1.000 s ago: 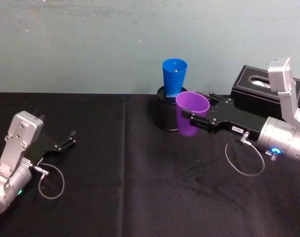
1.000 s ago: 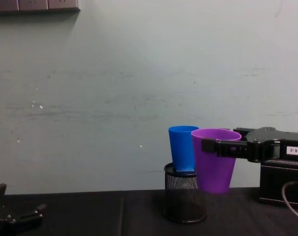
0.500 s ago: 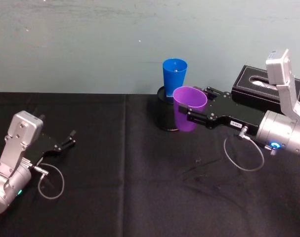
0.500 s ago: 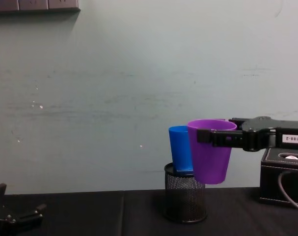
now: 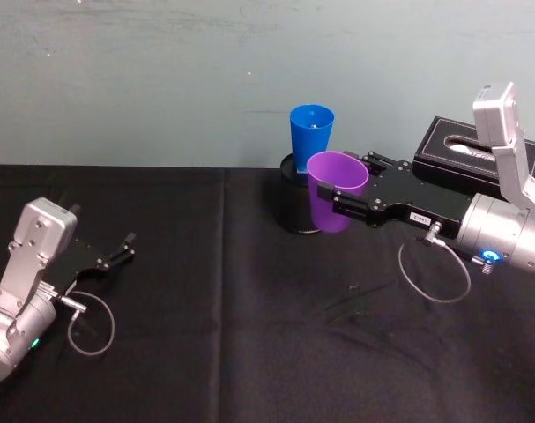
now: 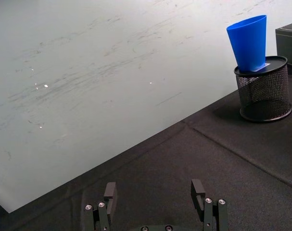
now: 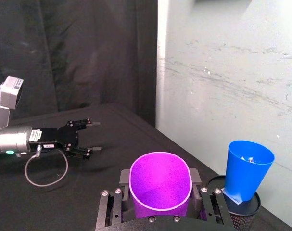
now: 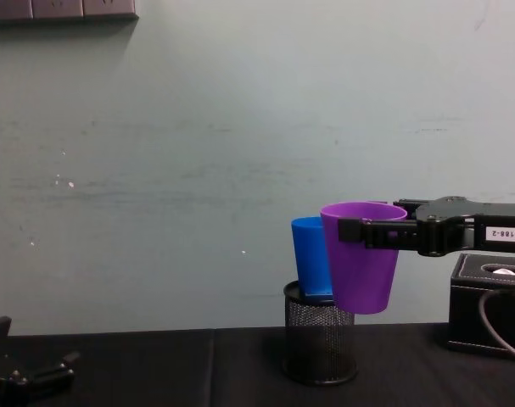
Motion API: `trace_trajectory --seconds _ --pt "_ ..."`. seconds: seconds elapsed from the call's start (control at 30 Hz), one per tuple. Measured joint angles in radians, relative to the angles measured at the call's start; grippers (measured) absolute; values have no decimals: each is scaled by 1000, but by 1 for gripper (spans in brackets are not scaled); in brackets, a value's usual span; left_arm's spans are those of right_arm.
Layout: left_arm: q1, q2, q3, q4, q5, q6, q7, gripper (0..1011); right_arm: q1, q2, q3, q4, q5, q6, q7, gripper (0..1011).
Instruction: Pick up one cup with a gripper and tap it against the other cup.
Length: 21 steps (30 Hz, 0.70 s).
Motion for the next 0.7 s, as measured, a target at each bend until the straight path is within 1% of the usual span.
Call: trace_trajectory --seconds 0.7 --pt "0 0 0 0 0 0 0 1011 -2 -1 1 3 -2 -4 1 724"
